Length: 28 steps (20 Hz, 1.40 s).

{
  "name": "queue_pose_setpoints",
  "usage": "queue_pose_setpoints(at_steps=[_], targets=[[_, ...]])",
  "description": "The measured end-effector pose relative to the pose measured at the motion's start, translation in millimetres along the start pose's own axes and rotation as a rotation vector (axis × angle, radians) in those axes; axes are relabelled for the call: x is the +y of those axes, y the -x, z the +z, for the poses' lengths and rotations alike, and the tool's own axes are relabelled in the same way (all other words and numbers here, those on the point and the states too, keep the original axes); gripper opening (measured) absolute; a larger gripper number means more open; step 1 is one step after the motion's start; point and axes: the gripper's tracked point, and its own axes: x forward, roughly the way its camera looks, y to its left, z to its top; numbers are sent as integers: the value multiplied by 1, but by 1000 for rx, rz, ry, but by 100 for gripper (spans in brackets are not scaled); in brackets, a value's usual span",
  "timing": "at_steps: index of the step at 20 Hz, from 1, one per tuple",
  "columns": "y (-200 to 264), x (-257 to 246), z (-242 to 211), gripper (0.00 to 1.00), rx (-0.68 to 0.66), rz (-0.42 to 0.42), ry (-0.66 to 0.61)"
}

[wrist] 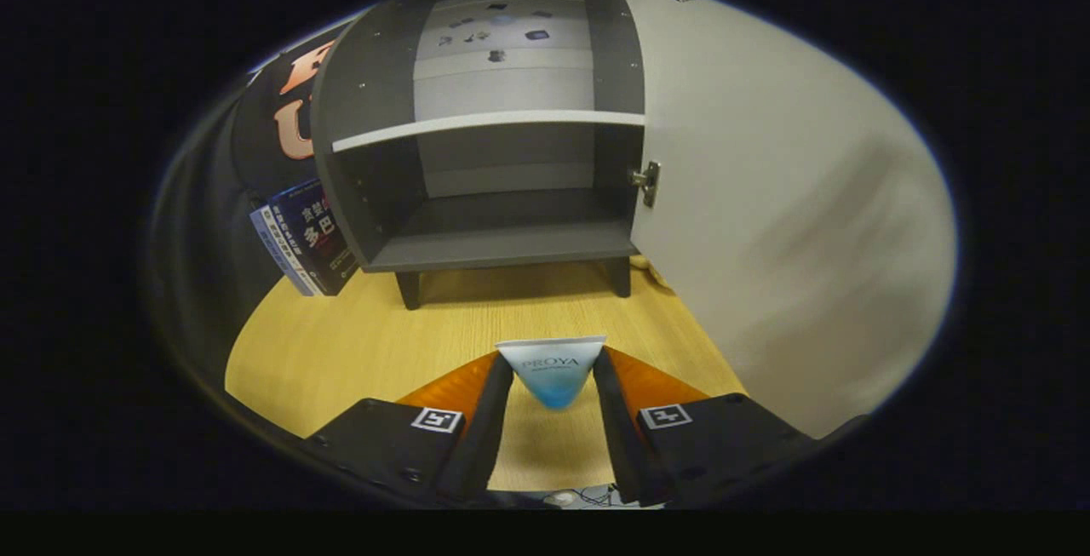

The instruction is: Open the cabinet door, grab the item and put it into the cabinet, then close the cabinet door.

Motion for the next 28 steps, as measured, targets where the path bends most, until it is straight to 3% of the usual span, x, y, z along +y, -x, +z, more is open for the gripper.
queue_pose_setpoints(at_steps=[7, 13, 21, 28], targets=[[57, 27, 124, 62, -124, 40, -4], [71, 50, 214, 62, -192, 69, 26], [26, 69, 295, 62, -215, 69, 52], [-43, 82, 327, 62, -157, 78, 73]])
